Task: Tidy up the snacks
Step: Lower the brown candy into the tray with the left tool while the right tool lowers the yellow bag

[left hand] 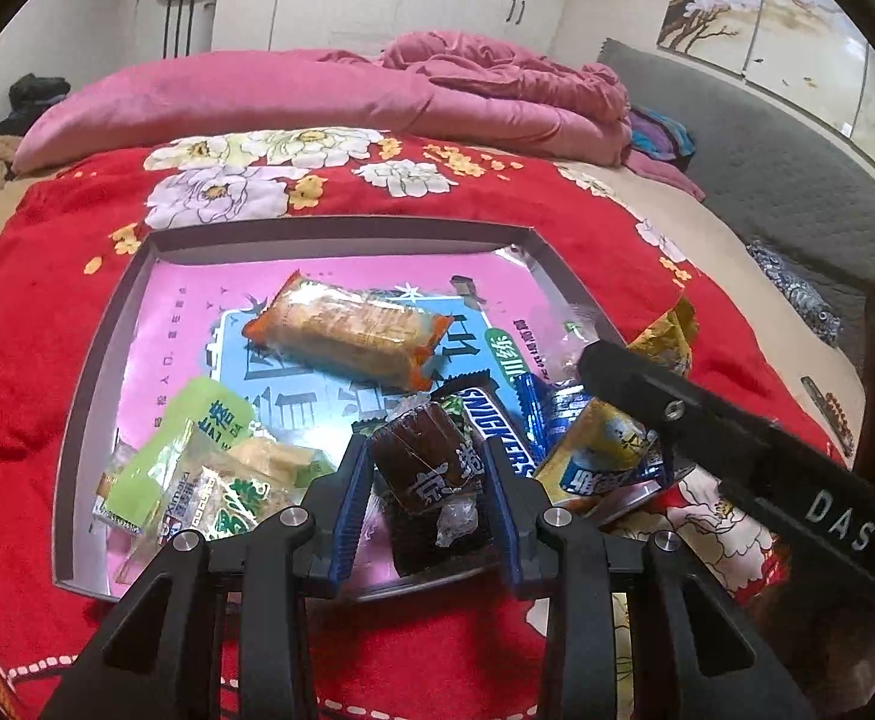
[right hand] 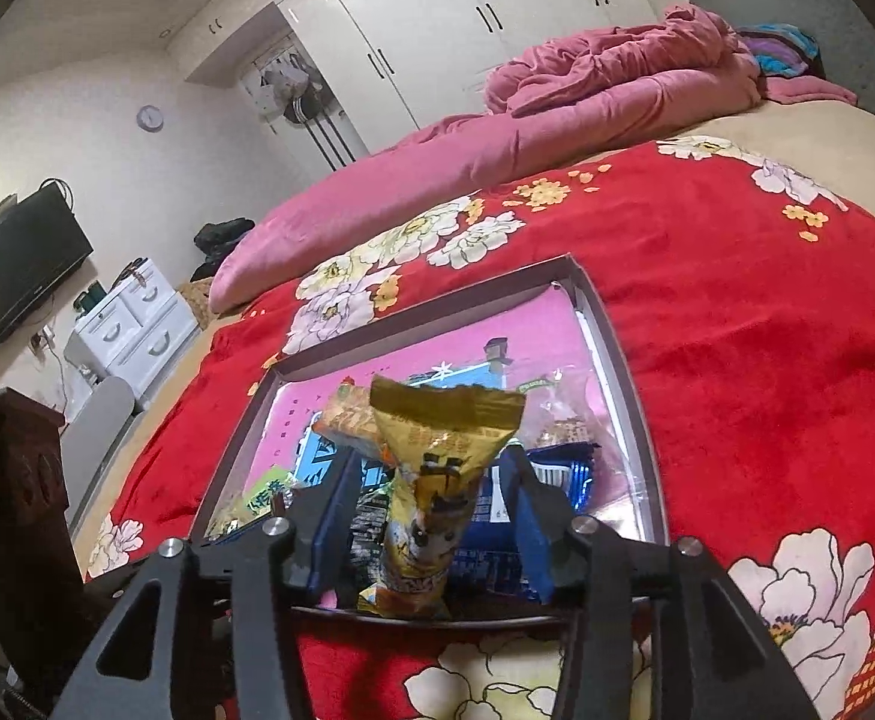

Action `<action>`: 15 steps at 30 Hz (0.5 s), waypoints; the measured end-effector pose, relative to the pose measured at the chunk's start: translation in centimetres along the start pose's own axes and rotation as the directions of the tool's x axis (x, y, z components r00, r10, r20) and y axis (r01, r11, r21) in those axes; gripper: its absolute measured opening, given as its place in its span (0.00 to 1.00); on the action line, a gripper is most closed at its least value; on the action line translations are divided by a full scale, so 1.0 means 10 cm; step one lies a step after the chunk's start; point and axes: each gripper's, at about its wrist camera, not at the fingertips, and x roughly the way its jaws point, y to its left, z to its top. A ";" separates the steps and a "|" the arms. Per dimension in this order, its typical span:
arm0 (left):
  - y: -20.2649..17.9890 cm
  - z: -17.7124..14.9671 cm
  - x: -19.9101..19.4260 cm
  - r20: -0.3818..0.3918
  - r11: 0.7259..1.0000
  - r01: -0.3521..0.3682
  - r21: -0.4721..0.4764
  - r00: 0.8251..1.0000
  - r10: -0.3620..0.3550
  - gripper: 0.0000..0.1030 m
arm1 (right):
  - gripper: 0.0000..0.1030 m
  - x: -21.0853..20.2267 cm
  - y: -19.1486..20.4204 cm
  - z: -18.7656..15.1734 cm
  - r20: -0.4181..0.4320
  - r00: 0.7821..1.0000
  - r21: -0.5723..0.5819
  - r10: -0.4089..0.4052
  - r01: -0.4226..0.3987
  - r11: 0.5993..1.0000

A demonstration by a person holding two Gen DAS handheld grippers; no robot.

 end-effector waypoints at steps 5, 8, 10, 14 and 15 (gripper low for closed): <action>0.01 -0.01 0.02 -0.007 1.000 -0.008 0.003 1.000 0.008 0.37 | 0.47 -0.04 -0.01 0.01 0.023 0.999 -0.018 -0.044 0.045 0.999; 0.00 -0.02 0.03 -0.009 1.000 -0.019 0.015 1.000 0.019 0.39 | 0.47 -0.06 -0.02 0.02 0.028 0.996 -0.030 -0.088 0.089 0.996; 0.00 -0.02 0.03 -0.010 1.000 -0.021 0.018 1.000 0.021 0.44 | 0.47 -0.06 -0.06 0.02 0.023 0.995 -0.014 -0.093 0.094 0.996; -0.01 -0.03 0.05 -0.017 1.000 -0.023 0.021 1.000 0.023 0.46 | 0.47 -0.08 -0.10 0.03 0.030 0.994 -0.001 -0.104 0.104 0.995; -0.01 -0.03 0.05 -0.018 1.000 -0.022 0.022 1.000 0.022 0.47 | 0.47 -0.08 -0.10 0.03 0.031 0.994 -0.001 -0.105 0.105 0.994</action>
